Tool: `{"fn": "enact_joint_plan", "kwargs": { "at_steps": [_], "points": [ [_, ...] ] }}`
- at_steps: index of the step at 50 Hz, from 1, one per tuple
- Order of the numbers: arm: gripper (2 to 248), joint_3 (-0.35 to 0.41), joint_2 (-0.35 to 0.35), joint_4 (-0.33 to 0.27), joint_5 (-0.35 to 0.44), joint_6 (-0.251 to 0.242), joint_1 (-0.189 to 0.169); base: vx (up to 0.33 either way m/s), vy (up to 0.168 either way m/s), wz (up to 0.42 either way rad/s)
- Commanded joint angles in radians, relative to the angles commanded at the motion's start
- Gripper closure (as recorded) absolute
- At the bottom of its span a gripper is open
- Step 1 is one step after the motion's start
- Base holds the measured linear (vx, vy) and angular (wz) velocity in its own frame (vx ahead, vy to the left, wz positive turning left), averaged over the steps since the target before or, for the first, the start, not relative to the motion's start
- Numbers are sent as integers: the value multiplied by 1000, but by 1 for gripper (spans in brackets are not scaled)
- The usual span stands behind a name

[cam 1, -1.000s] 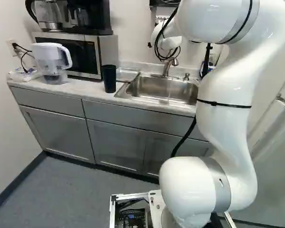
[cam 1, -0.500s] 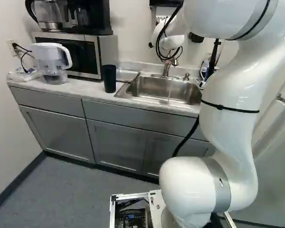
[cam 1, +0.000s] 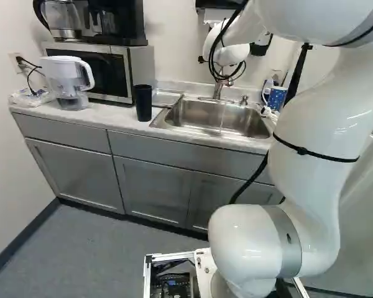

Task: Rinse the cup and place it in the tray

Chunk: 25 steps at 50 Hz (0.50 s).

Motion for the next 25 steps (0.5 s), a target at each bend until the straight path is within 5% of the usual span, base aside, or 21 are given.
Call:
{"fn": "enact_joint_plan", "kwargs": {
  "at_steps": [25],
  "points": [
    [3, 120, 116, 0, 0, 0, -41, 0, 0, 0]
  ]
}}
